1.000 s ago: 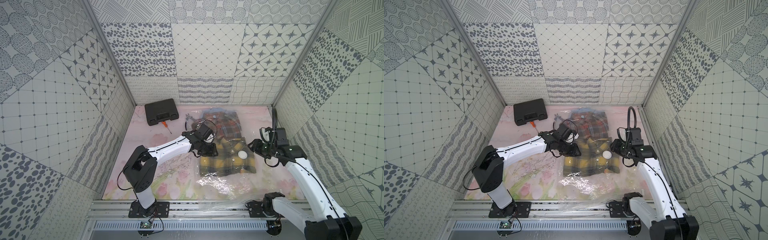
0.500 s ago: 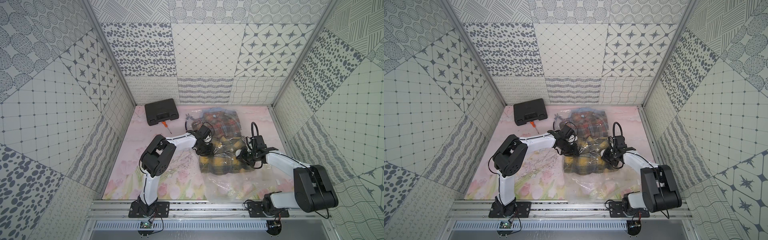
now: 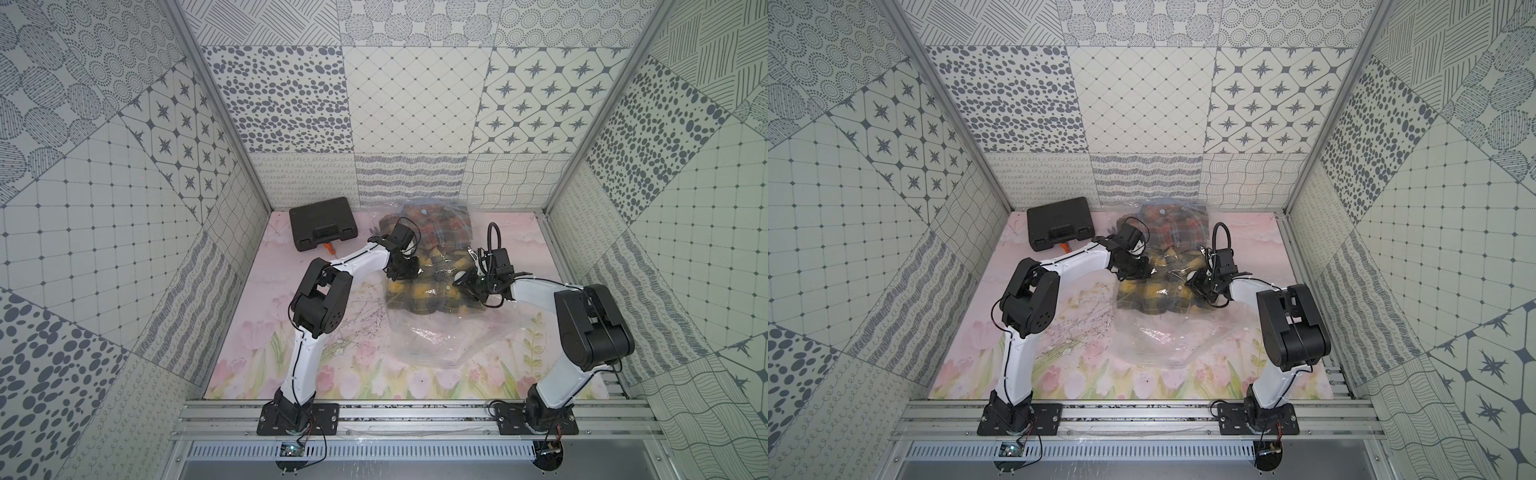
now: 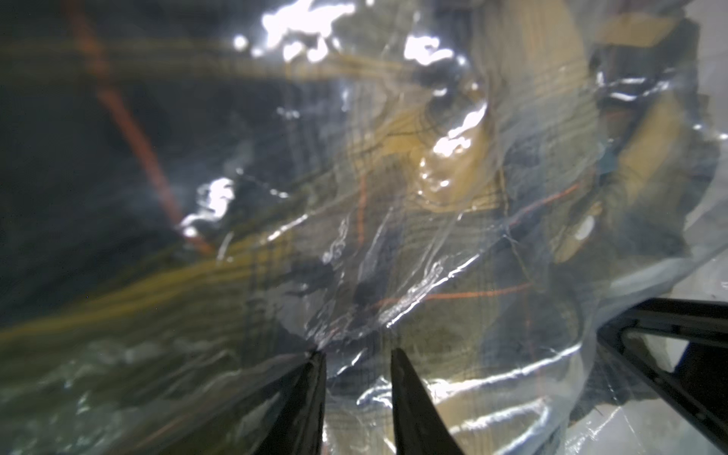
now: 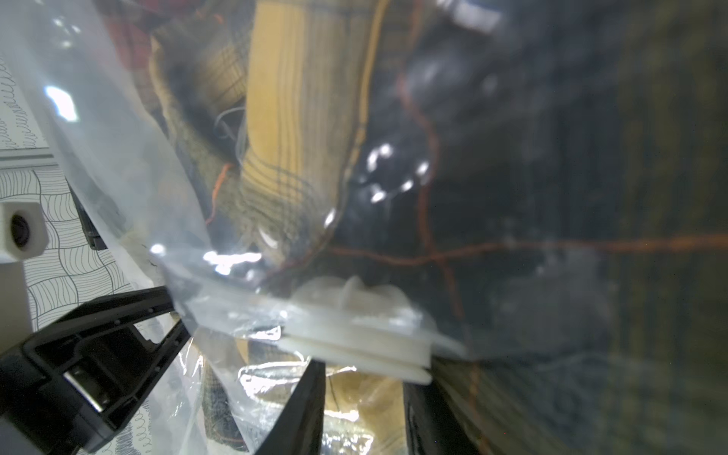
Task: Place the folded shirt into the vacuum bag
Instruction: Adjust the vacuum bag at the center of the board.
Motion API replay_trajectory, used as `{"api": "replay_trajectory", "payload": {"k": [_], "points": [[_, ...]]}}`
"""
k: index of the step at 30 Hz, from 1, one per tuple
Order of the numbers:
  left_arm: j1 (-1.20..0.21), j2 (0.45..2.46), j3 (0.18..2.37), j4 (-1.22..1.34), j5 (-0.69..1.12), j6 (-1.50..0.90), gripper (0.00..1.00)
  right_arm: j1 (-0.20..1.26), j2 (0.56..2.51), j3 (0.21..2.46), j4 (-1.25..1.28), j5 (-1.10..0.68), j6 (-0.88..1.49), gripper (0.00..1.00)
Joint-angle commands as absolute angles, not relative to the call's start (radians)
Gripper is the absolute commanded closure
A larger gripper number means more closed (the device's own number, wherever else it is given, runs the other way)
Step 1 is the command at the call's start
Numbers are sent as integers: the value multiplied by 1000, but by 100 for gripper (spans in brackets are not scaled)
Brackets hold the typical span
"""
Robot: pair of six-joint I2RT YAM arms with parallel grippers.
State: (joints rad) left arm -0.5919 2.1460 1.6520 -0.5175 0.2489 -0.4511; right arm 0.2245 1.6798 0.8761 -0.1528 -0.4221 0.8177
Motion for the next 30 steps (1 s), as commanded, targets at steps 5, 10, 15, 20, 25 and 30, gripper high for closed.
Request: {"api": "replay_trajectory", "payload": {"k": [5,10,15,20,25,30], "points": [[-656,1916,1482,-535,175,-367,64,133,1335,817,-459,-405,640,43],[-801,1819,1384,-457,157,-347,58,48,1123,760,-704,-262,598,28],[-922,1833,1352,-338,151,-347,54,-55,976,680,-834,-141,647,20],[-959,1910,1362,-282,135,-316,51,-119,963,659,-854,16,691,17],[-959,1977,1378,-264,108,-266,48,-188,982,622,-832,-32,694,14],[-974,1945,1332,-169,114,-200,47,-204,984,598,-797,-2,706,7]]}}
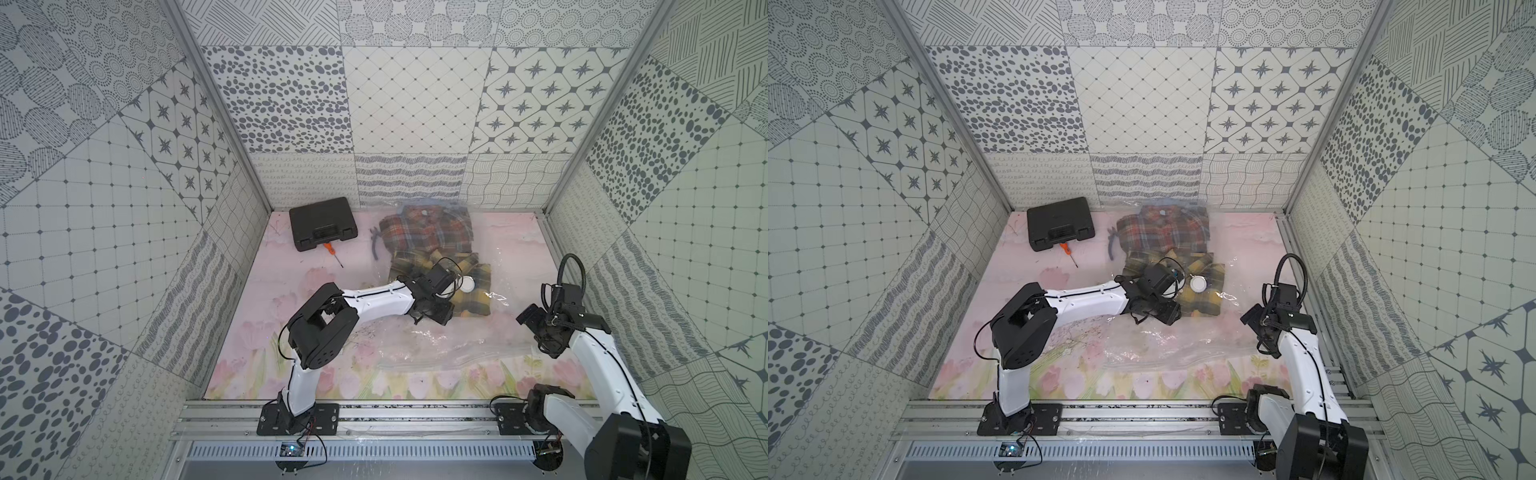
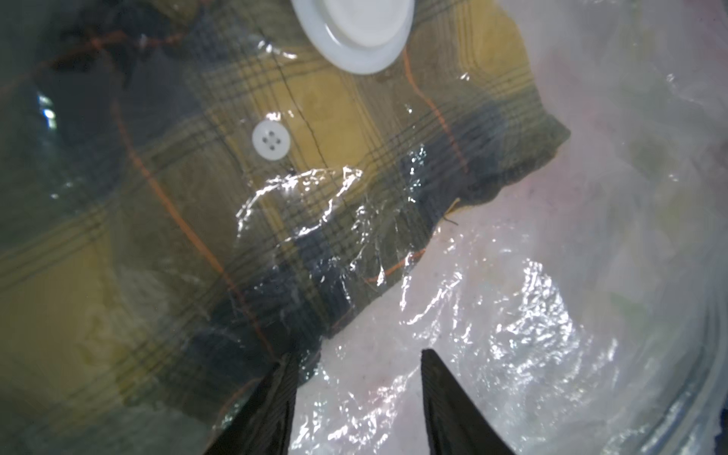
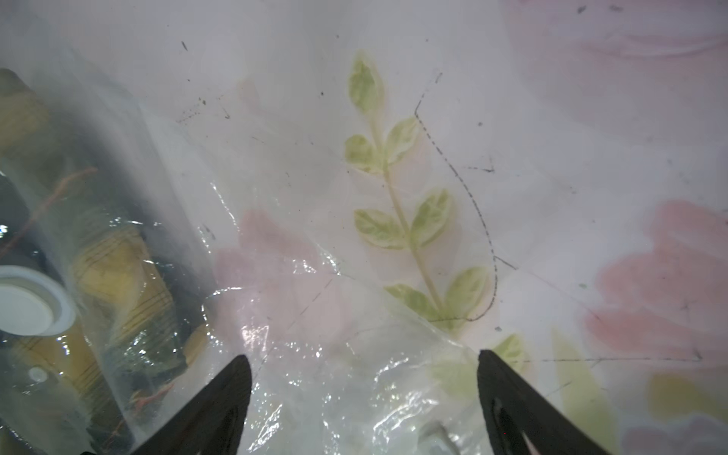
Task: Place the folded shirt into the vacuum bag
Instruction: Adjust the vacuum bag at the center of the board, then close the vacuum bag at the center of the board.
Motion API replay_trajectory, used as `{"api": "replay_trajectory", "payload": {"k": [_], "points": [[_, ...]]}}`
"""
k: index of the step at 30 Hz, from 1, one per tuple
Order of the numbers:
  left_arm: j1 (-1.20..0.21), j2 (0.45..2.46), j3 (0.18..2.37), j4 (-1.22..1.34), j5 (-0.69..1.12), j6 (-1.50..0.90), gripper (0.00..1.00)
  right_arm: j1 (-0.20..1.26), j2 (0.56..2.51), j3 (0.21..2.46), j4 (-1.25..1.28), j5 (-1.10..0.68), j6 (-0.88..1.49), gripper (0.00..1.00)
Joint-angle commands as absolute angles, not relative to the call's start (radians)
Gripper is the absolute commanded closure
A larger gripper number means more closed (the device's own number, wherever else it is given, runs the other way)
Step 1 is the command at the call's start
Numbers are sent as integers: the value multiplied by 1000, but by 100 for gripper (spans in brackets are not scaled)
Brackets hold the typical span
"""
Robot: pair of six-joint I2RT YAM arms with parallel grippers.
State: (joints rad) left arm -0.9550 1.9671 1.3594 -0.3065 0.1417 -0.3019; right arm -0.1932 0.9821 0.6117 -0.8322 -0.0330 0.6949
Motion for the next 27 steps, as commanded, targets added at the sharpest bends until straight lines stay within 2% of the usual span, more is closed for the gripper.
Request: {"api": "replay_trajectory", "payload": {"k": [1,3,7,12,14,15,20,22,27], "points": [[-993,1916,1294,-108,105,-150,45,-215,1005,592,-787,-17,707,7],[-1038,1881,1259,-63,54,-40,41,-240,1032,574,-751,-97,712,6],[-1085,1876,1261,-75,70,60,39,-265,993,505,-667,-282,754,8],[-1155,1886,1272,-66,118,124,35,-273,912,528,-660,-390,786,13],[-1190,1885,1267,-41,126,157,26,-273,904,534,-653,-442,798,16],[-1203,1885,1268,-35,125,173,21,-273,905,557,-652,-457,800,17],[-1266,1900,1285,-33,115,271,17,-284,897,606,-682,-491,780,19],[-1284,1925,1302,-42,101,299,11,-291,896,614,-690,-490,771,19],[-1330,2017,1382,-110,43,371,4,-335,911,626,-693,-516,747,19]]}}
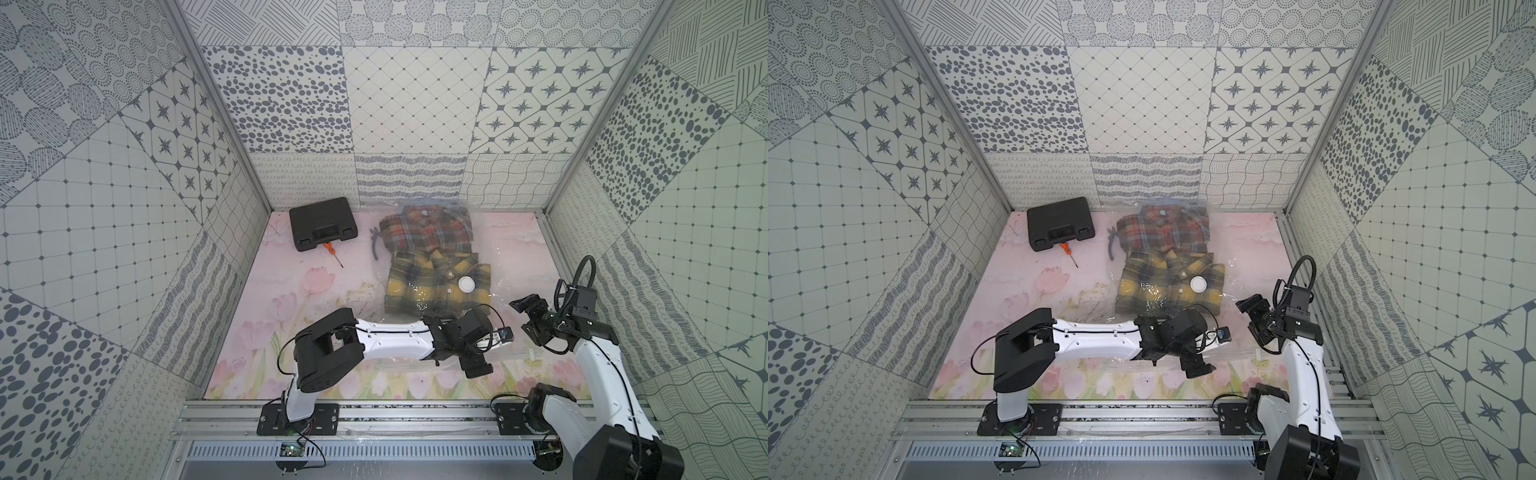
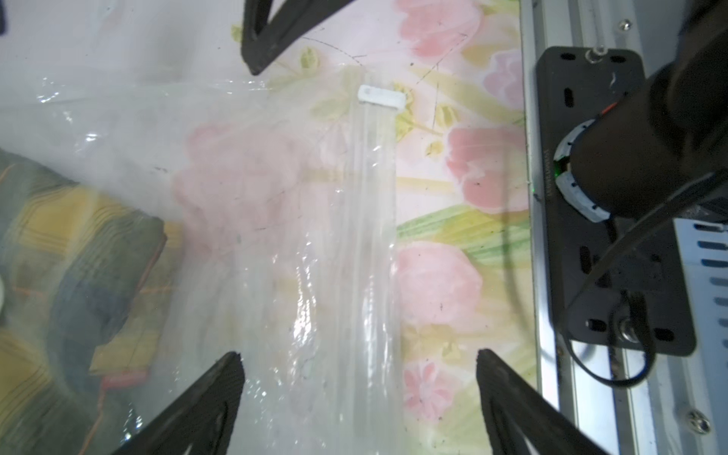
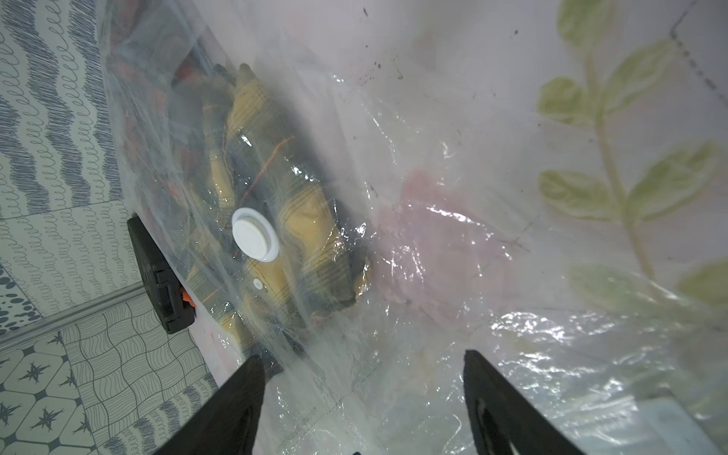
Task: Place the folded shirt into the vacuum bag
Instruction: Close the vacuum bag at the center of the board.
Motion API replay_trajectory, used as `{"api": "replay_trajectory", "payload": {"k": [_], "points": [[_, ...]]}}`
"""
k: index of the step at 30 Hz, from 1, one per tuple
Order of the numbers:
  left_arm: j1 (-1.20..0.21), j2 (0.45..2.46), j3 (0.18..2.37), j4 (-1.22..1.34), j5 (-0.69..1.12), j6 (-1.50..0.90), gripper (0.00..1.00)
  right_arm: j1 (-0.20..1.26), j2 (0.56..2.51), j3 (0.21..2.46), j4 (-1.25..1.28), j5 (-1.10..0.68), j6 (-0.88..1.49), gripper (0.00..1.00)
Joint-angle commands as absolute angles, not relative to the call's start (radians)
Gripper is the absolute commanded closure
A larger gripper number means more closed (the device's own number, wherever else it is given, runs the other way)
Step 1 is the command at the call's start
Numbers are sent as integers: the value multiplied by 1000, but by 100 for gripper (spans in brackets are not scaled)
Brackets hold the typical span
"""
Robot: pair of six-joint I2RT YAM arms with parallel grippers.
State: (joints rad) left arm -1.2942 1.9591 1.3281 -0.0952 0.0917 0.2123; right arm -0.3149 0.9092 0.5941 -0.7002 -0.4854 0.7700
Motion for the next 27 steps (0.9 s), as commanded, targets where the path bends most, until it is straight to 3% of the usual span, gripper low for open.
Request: {"api": "replay_trajectory", "payload": {"k": [1,8,18,25,27], "points": [[-1344,2040,1400,-122,1,398,4,-344,915,635,-693,-522,742,19],[-1385,2155,1461,-41,-278,525,11,-354,939,664,-681,-543,727,20],[-1377,2150,1400,127,-381,590,57,-354,969,712,-696,-556,669,21],[-1336,2061,1350,145,-348,534,95,-347,1000,780,-729,-562,590,24],[-1310,2031,1344,111,-306,483,100,-336,1007,818,-752,-549,550,25]]}}
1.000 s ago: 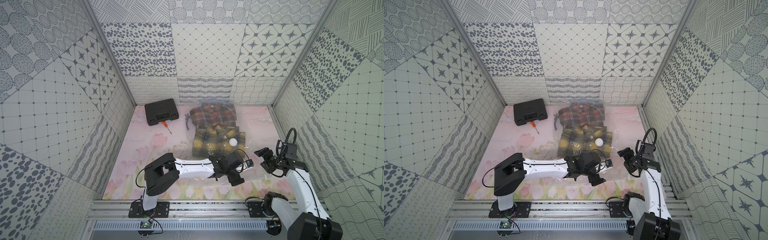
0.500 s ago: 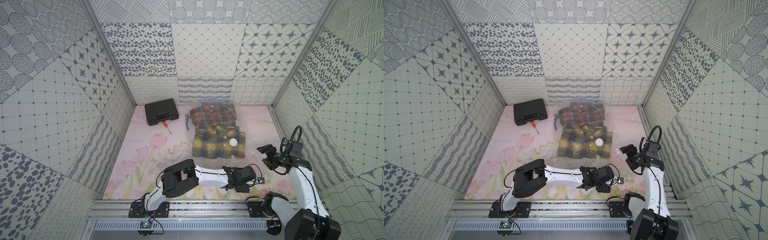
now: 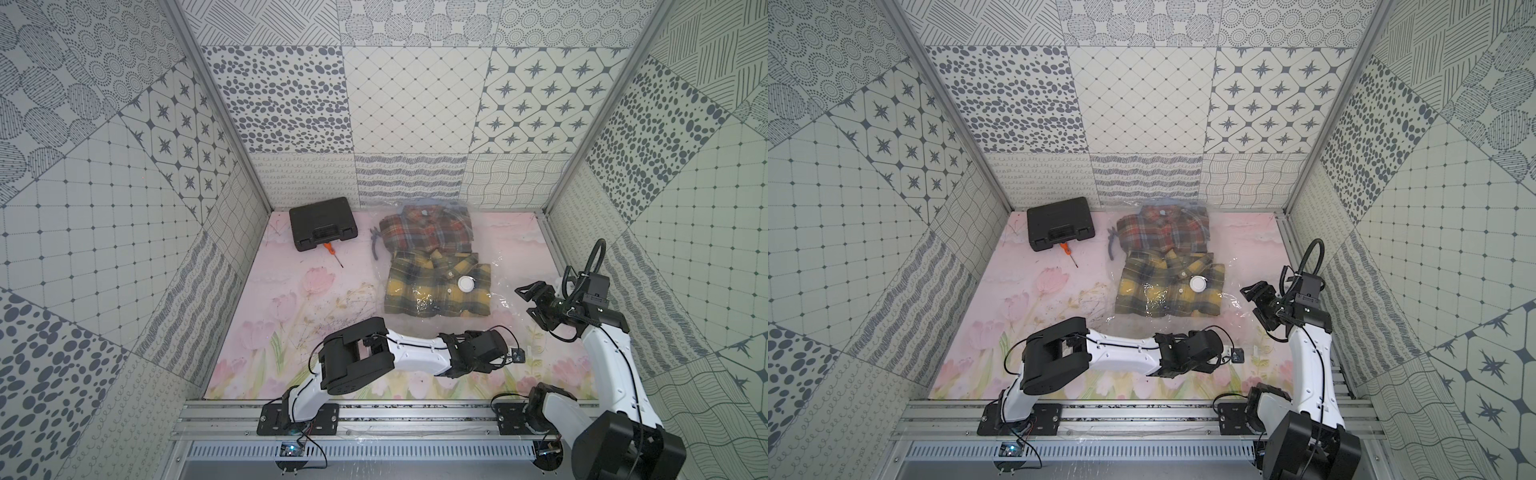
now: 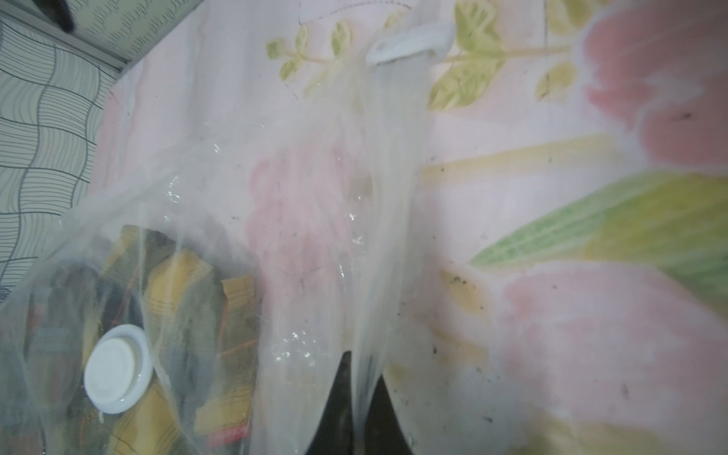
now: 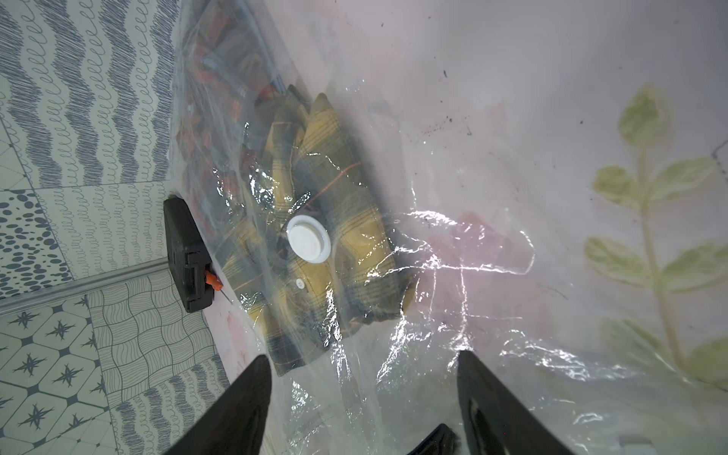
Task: Place the folded shirt into the vacuum bag
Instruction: Close the vacuum bag at the center of the board.
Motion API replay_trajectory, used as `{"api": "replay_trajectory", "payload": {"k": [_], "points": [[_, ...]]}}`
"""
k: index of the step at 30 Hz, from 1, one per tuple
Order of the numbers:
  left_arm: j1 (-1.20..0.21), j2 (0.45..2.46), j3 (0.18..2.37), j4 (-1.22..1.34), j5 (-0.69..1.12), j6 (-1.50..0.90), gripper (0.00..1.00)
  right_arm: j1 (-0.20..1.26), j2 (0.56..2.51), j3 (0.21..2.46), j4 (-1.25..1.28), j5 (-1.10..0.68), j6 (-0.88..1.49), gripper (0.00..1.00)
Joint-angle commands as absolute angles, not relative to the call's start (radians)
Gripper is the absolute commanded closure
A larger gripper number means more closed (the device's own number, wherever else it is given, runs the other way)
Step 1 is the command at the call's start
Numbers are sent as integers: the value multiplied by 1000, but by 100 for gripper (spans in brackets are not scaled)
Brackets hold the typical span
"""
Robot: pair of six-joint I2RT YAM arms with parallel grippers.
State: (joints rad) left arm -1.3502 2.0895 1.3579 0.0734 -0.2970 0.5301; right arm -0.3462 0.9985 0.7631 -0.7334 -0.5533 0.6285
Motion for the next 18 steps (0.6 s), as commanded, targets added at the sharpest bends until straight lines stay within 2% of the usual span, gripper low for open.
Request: {"api": "replay_trajectory", "payload": {"k": [1,5,13,18], "points": [[-1293,2016,1338,99,-282,456,100,-333,1005,834,-761,-542,527,25],[-1225,1955,1309,35,-201,355,100,-329,983,893,-773,-518,460,24],[-1001,1769,1168,-24,129,93,100,-299,996,1000,-800,-479,384,24],[-913,1710,1104,-10,222,15,100,-234,985,1007,-790,-499,301,24]]}}
